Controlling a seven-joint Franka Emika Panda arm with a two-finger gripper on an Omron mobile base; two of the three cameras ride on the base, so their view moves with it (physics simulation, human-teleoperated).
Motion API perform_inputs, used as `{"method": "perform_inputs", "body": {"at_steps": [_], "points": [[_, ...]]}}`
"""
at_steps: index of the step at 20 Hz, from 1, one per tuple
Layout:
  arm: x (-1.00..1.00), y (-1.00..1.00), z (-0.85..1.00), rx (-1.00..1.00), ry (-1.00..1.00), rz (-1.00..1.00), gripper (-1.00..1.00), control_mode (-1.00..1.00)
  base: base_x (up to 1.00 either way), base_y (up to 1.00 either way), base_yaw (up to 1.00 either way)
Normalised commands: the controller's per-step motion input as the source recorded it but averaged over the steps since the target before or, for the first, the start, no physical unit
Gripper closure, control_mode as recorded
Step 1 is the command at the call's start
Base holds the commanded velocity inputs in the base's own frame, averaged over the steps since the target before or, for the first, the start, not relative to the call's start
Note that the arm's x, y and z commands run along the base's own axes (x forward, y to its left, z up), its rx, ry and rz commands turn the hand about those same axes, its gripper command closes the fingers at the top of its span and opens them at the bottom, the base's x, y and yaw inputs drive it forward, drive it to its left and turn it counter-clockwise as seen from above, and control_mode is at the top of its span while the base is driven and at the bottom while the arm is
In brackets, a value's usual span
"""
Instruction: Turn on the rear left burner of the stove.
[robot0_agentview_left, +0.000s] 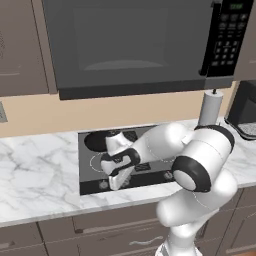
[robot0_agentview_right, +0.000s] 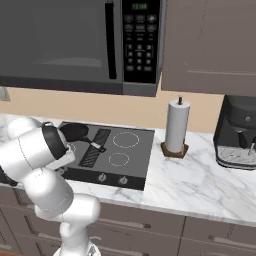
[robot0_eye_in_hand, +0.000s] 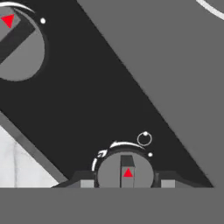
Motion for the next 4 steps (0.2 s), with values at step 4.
{"method": "perform_inputs", "body": {"at_steps": [4], "points": [[0.00, 0.00, -0.36, 0.10, -0.08, 0.56, 1.00, -1.00, 0.00, 0.00, 0.00]]}}
